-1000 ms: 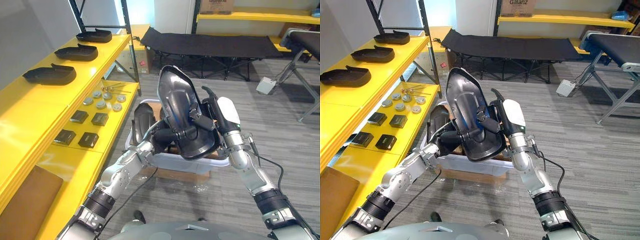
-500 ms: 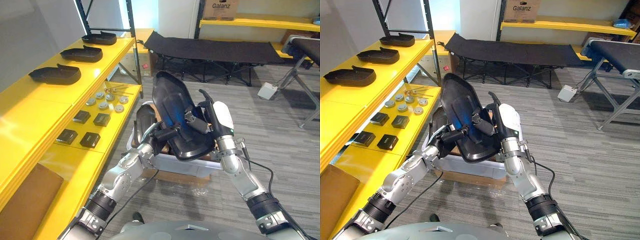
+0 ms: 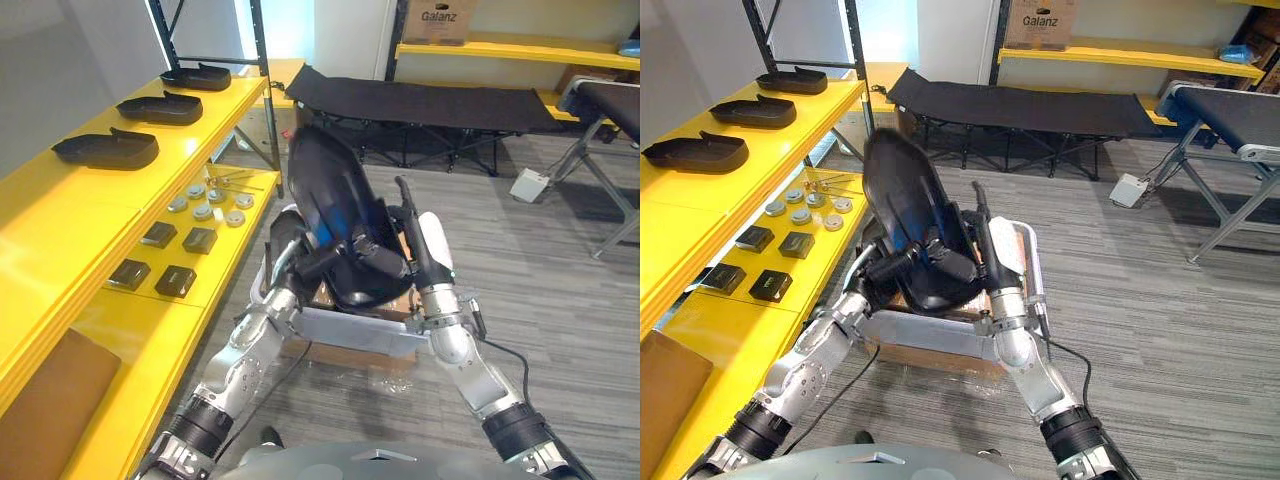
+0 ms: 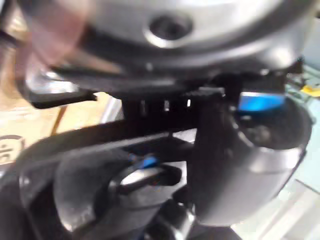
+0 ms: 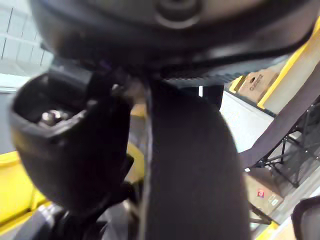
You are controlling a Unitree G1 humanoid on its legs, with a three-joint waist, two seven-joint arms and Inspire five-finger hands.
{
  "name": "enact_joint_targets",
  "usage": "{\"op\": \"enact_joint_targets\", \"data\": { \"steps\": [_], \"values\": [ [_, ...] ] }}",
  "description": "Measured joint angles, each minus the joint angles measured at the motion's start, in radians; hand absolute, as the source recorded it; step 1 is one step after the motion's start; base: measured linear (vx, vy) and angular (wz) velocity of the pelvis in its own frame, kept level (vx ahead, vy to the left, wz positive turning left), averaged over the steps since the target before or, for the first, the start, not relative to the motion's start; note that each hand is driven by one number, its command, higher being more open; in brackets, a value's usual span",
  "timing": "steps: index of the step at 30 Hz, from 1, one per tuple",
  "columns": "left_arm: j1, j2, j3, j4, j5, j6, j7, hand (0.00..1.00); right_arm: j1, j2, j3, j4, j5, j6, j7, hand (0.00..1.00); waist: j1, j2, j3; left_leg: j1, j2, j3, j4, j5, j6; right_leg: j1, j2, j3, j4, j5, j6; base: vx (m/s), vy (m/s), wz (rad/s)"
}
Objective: Walk over and take three plastic housings, then place them on the shelf
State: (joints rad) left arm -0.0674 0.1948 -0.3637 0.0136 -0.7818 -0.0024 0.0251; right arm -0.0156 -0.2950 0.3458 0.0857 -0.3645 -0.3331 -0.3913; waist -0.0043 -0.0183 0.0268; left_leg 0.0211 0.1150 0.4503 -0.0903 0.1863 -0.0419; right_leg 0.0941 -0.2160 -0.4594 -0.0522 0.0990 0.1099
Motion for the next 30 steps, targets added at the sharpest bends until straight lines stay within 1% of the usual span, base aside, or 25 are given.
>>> {"op": "enact_joint_targets", "data": {
  "steps": [2,4,6,8,9,12,13,14,18,20,22,23,24,27,30],
  "values": [
    [0.002,-0.004,0.013,-0.035,0.009,-0.003,0.006,0.0,0.017,0.029,0.005,-0.027,0.032,-0.005,0.004,1.0,0.0,-0.005,-0.002,-0.001,0.0,0.0,0.0,-0.001,0.0,-0.001,0.0,0.0,0.0,-0.001,0.0,0.0,0.0,0.0],
    [0.012,-0.004,0.02,-0.071,0.053,-0.023,0.011,0.0,0.025,0.034,0.006,-0.051,0.058,-0.005,0.013,1.0,0.0,-0.007,-0.003,-0.003,-0.001,0.001,0.0,-0.006,-0.001,-0.002,-0.001,0.0,0.001,-0.001,-0.001,0.0,0.0,0.0],
    [0.042,-0.004,0.023,-0.116,0.093,-0.049,0.016,0.0,0.043,0.035,0.007,-0.071,0.064,-0.005,0.021,1.0,0.0,-0.009,-0.005,-0.002,-0.001,0.003,0.0,-0.011,-0.007,-0.003,-0.001,0.001,0.001,-0.001,-0.001,0.0,0.0,0.0],
    [0.066,-0.007,0.022,-0.158,0.2,-0.09,0.042,0.0,0.063,0.036,0.01,-0.084,0.077,0.008,0.023,1.0,-0.002,-0.01,-0.005,-0.002,-0.001,0.005,0.0,-0.012,-0.008,-0.005,-0.001,0.002,0.001,-0.001,-0.001,0.0,0.0,0.0],
    [0.07,-0.01,0.023,-0.165,0.217,-0.1,0.049,0.0,0.071,0.037,0.01,-0.089,0.077,0.015,0.023,1.0,-0.001,-0.01,-0.005,-0.002,-0.001,0.005,0.0,-0.012,-0.008,-0.005,-0.001,0.002,0.001,-0.001,-0.001,0.0,0.0,0.0],
    [0.079,-0.031,0.029,-0.182,0.396,-0.17,0.12,0.0,0.104,0.038,0.007,-0.093,0.08,0.038,0.02,1.0,-0.002,-0.009,-0.005,-0.003,0.0,0.006,0.0,-0.013,-0.009,-0.006,-0.001,0.003,0.001,-0.001,-0.001,0.0,0.0,0.0],
    [0.08,-0.031,0.031,-0.187,0.48,-0.195,0.162,0.0,0.12,0.038,0.002,-0.101,0.111,0.042,0.02,1.0,-0.002,-0.009,-0.005,-0.003,0.0,0.007,0.0,-0.013,-0.009,-0.007,-0.001,0.004,0.001,-0.001,-0.001,0.0,0.0,-0.03],
    [0.09,-0.031,0.046,-0.207,0.552,-0.202,0.204,0.0,0.131,0.045,-0.005,-0.11,0.15,0.043,0.02,1.0,-0.004,-0.009,-0.004,-0.003,0.0,0.009,0.0,-0.014,-0.009,-0.008,-0.001,0.006,0.001,-0.001,-0.001,0.0,0.0,-0.04],
    [0.153,-0.032,0.109,-0.258,0.697,-0.238,0.308,0.0,0.167,0.069,-0.052,-0.165,0.269,0.042,0.021,1.0,-0.02,-0.007,-0.004,-0.003,0.001,0.018,0.0,-0.019,-0.01,-0.02,-0.001,0.023,0.003,-0.001,-0.001,0.01,0.003,-0.11],
    [0.179,-0.031,0.166,-0.258,0.759,-0.245,0.369,0.0,0.201,0.075,-0.116,-0.181,0.368,0.019,0.065,1.0,-0.027,-0.007,-0.004,-0.003,0.001,0.024,0.0,-0.021,-0.01,-0.025,-0.001,0.028,0.005,-0.002,-0.002,0.03,0.013,-0.08],
    [0.202,-0.031,0.195,-0.258,0.764,-0.25,0.406,0.0,0.238,0.083,-0.152,-0.181,0.44,0.007,0.1,1.0,-0.029,-0.006,-0.004,-0.002,0.002,0.03,0.0,-0.023,-0.012,-0.026,-0.001,0.031,0.005,-0.002,-0.002,0.03,0.009,-0.06],
    [0.221,-0.033,0.214,-0.257,0.763,-0.255,0.429,0.0,0.275,0.096,-0.177,-0.181,0.537,-0.002,0.136,1.0,-0.028,-0.005,-0.003,-0.002,0.002,0.036,0.0,-0.025,-0.013,-0.03,-0.001,0.036,0.006,-0.003,-0.003,0.03,0.01,-0.13],
    [0.248,-0.038,0.237,-0.257,0.761,-0.267,0.44,0.0,0.313,0.112,-0.198,-0.18,0.602,-0.004,0.15,1.0,-0.028,-0.003,-0.002,-0.002,0.003,0.044,0.0,-0.028,-0.014,-0.037,-0.001,0.045,0.008,-0.004,-0.004,0.03,0.01,-0.16],
    [0.312,-0.043,0.265,-0.256,0.734,-0.282,0.445,0.0,0.394,0.153,-0.259,-0.16,0.649,-0.004,0.155,1.0,-0.032,0.002,-0.001,-0.002,0.002,0.056,0.0,-0.033,-0.016,-0.045,-0.003,0.054,0.01,-0.004,-0.005,0.04,0.01,-0.13],
    [0.369,-0.058,0.265,-0.249,0.628,-0.307,0.41,0.0,0.418,0.176,-0.325,-0.077,0.648,-0.005,0.097,1.0,-0.034,0.002,-0.001,0.002,0.002,0.071,0.0,-0.038,-0.018,-0.054,-0.004,0.071,0.013,-0.006,-0.006,0.03,0.009,-0.14]
  ]
}}
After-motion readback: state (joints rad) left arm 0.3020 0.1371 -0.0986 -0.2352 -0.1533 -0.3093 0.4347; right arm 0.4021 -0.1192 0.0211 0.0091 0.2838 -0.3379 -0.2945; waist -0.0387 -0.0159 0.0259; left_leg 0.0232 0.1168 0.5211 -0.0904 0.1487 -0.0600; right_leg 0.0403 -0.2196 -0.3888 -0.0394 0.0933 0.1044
